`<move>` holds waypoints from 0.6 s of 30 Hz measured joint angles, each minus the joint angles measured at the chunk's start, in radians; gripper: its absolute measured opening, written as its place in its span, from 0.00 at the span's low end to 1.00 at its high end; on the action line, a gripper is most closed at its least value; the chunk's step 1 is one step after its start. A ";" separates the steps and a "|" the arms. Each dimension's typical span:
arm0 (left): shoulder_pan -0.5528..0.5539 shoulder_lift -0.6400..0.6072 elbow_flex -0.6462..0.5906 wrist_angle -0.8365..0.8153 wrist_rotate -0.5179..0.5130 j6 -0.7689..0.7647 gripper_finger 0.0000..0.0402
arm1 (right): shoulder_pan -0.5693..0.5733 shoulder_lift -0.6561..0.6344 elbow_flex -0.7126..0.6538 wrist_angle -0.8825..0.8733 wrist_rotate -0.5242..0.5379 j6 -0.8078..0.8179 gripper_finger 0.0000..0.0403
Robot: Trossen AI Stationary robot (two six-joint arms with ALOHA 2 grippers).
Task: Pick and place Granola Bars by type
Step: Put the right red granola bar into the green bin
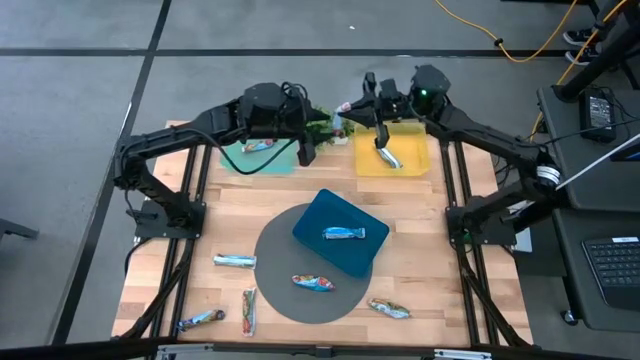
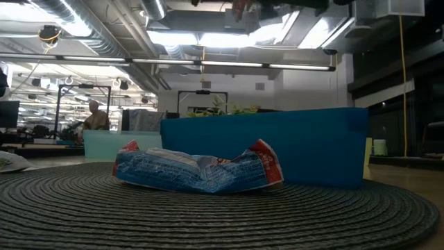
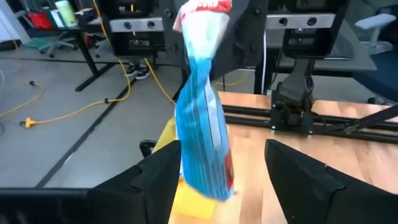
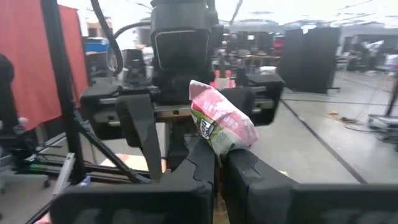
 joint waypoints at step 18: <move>0.032 0.015 0.000 0.043 -0.008 -0.035 0.46 | 0.001 0.101 0.147 -0.034 -0.075 -0.004 0.06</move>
